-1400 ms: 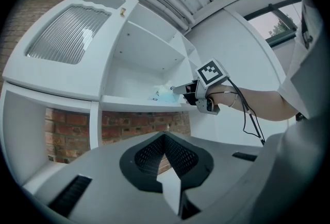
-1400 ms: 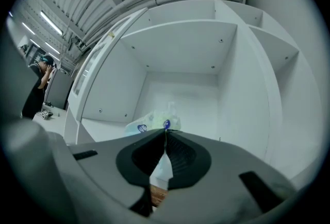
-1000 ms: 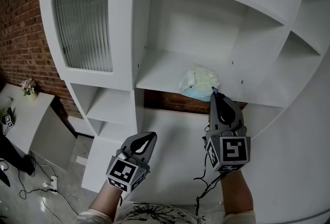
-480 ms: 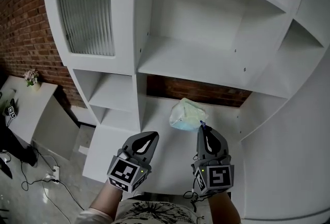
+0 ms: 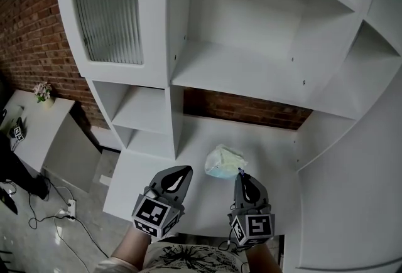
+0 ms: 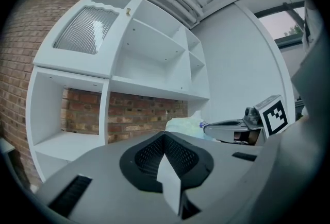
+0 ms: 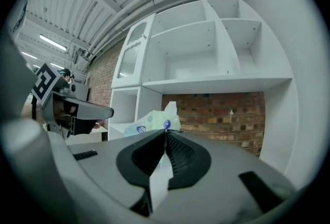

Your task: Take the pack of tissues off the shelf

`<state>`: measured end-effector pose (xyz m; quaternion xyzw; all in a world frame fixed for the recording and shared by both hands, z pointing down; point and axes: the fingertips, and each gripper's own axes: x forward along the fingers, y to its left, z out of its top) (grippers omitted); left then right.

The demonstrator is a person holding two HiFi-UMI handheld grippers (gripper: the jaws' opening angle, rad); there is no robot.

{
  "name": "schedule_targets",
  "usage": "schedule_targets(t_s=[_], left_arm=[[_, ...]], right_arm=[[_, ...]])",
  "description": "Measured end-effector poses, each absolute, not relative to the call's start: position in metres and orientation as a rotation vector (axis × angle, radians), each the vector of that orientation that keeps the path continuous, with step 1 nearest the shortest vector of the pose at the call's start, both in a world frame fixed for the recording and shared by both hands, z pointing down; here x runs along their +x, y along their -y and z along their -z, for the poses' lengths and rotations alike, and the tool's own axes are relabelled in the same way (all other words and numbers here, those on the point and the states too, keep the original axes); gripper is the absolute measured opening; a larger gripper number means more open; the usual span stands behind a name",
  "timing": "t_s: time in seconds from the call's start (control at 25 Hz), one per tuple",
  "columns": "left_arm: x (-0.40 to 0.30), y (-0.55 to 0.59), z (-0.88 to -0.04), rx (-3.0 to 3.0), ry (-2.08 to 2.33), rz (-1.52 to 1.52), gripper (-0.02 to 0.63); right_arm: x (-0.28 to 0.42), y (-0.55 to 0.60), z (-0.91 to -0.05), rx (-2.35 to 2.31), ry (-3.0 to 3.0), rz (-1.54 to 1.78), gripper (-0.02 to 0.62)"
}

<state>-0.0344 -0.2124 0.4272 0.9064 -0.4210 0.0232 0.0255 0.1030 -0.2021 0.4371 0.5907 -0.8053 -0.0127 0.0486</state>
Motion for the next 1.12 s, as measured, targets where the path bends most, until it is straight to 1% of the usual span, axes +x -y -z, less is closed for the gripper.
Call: schedule_targets(t_s=[1.12], left_arm=[[-0.02, 0.245, -0.424, 2.805, 1.28, -0.073, 0.012]], right_arm=[[0.113, 0.234, -0.417, 1.829, 2.488, 0.074, 0.006]])
